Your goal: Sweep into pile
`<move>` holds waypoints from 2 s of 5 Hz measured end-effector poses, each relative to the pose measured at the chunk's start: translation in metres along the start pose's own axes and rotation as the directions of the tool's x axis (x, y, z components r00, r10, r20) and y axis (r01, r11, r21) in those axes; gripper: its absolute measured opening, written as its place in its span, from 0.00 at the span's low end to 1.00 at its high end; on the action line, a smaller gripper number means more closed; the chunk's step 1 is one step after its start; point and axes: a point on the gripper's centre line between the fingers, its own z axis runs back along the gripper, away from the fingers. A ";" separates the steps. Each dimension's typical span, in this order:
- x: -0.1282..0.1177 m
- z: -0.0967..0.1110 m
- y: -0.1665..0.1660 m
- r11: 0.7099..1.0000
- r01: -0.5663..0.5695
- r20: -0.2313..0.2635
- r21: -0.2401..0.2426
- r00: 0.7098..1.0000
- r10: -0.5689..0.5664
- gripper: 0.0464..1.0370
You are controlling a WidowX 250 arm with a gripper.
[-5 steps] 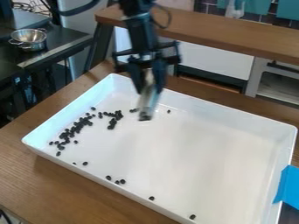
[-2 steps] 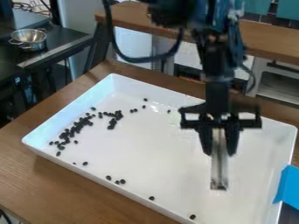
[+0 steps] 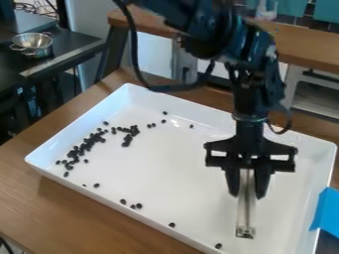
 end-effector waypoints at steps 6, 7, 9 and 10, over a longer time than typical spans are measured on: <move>0.014 -0.023 0.084 0.983 0.048 -0.013 0.180 0.999 -0.046 0.33; 0.020 -0.020 0.107 0.974 0.089 0.006 0.206 0.996 -0.093 0.33; 0.023 -0.014 0.156 0.952 0.158 0.051 0.264 0.983 -0.177 0.33; 0.020 -0.010 0.173 0.943 0.175 0.056 0.283 0.978 -0.199 0.33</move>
